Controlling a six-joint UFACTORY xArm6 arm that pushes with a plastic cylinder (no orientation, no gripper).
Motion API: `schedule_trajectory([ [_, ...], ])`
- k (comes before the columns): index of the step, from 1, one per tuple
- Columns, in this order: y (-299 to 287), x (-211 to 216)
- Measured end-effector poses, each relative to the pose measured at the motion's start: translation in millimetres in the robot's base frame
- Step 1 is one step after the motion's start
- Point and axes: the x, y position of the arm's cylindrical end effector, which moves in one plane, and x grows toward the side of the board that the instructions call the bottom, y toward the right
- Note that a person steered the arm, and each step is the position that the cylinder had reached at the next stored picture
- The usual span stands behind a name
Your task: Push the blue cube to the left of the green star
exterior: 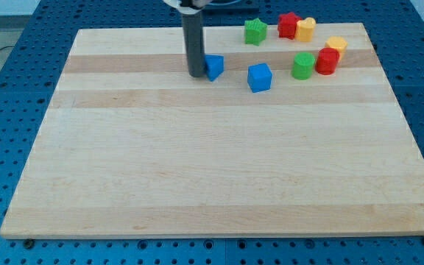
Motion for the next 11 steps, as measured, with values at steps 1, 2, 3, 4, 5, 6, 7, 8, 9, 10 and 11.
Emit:
schedule_trajectory([
  [1,52,0],
  [2,52,20],
  [3,76,47],
  [4,126,40],
  [5,141,3],
  [6,116,-36],
  [7,69,-59],
  [8,55,-59],
  [9,51,-57],
  [10,50,-66],
  [11,50,-77],
])
